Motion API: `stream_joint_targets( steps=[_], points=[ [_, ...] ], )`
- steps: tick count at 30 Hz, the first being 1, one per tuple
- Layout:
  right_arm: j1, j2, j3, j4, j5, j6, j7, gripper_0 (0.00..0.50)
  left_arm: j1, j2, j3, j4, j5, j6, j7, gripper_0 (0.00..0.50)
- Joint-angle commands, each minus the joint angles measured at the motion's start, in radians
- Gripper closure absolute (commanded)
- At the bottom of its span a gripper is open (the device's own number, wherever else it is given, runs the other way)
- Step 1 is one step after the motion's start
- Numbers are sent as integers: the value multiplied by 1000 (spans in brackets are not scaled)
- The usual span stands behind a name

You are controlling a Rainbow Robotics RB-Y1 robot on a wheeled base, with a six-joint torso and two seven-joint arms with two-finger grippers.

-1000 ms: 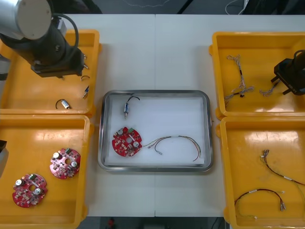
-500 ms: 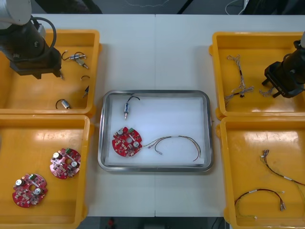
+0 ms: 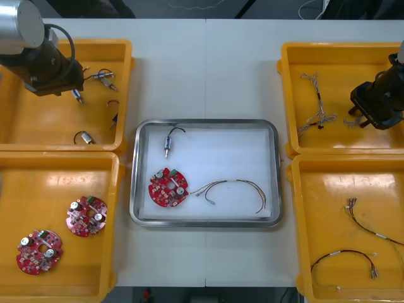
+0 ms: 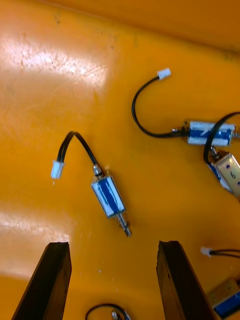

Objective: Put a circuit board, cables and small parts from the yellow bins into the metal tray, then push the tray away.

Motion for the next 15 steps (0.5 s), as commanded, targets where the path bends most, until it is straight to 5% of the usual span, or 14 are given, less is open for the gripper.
stream_joint_targets(
  steps=[1, 10, 15],
  points=[
    [4, 6, 28, -8, 0, -9, 17, 500, -52, 17, -25, 44, -1, -102, -113, 0],
    [4, -19, 18, -25, 14, -5, 42, 500, -51, 5, -80, 155, 10, -277, -123, 0],
    [7, -45, 1, -105, 32, 87, 47, 500, -51, -6, -96, 204, 8, -340, -130, 0]
  ],
)
